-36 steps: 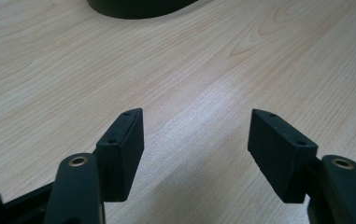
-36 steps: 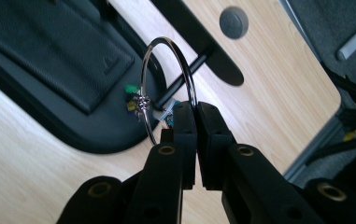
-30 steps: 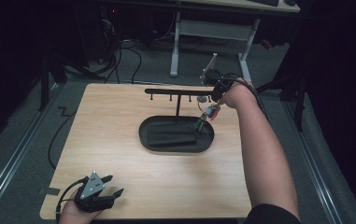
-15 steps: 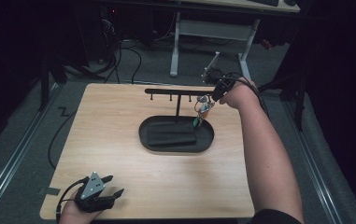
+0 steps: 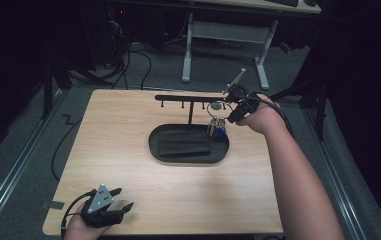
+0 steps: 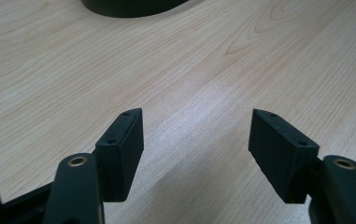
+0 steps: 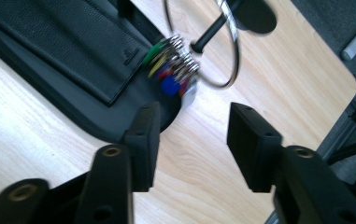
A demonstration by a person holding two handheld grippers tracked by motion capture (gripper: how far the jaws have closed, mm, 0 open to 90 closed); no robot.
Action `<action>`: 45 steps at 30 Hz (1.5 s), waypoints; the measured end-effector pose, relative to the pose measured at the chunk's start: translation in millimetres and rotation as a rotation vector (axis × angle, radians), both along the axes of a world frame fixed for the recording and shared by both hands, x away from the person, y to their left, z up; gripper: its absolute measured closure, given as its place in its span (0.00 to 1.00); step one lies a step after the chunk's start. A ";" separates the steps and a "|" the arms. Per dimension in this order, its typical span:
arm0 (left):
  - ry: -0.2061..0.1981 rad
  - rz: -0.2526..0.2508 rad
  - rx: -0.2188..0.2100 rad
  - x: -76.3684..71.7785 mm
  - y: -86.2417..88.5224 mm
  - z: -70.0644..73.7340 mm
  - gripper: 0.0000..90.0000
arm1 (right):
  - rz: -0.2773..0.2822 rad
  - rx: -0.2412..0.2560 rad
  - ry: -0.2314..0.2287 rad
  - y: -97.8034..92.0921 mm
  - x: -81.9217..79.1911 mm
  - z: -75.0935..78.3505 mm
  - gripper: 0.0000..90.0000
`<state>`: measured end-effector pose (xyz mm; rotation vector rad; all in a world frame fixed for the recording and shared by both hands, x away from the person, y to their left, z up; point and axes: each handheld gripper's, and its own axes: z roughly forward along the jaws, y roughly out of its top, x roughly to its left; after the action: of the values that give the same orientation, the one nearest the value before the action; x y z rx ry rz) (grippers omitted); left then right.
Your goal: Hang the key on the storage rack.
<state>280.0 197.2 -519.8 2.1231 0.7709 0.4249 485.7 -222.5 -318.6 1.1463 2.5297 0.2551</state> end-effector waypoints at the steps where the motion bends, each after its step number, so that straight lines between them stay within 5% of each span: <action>1: 0.001 0.002 -0.002 -0.1 -0.5 -0.1 0.40 | 0.000 0.013 -0.002 -1.5 -3.5 -1.7 0.56; 12: -0.001 -0.005 0.011 -0.3 -4.1 -2.0 0.40 | -0.034 0.165 -0.066 -26.8 -48.0 -23.5 0.25; 19: 0.005 -0.007 0.023 0.0 -5.0 -2.9 0.40 | -0.074 0.244 -0.132 -38.9 -83.1 -46.2 0.18; 31: 0.016 -0.008 0.020 0.8 -7.8 -5.7 0.40 | -0.082 0.347 -0.269 -45.2 -153.5 -121.9 0.13; 40: 0.017 -0.009 0.010 0.1 -9.5 -8.6 0.37 | -0.138 0.475 -0.367 -56.0 -202.8 -182.2 0.10; 42: 0.023 -0.002 0.005 -0.8 -10.9 -9.2 0.37 | -0.148 0.475 -0.443 -60.2 -224.6 -200.8 0.11; 44: 0.020 -0.003 0.003 -1.7 -13.0 -8.9 0.36 | -0.108 0.484 -0.406 -60.9 -233.9 -201.5 0.10; 45: 0.017 -0.003 0.003 -2.3 -14.6 -8.9 0.35 | -0.114 0.502 -0.427 -62.0 -237.8 -201.1 0.11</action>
<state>277.7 182.6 -528.7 2.1330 0.7768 0.4067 247.9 -284.5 -519.8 1.2378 2.0654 1.0301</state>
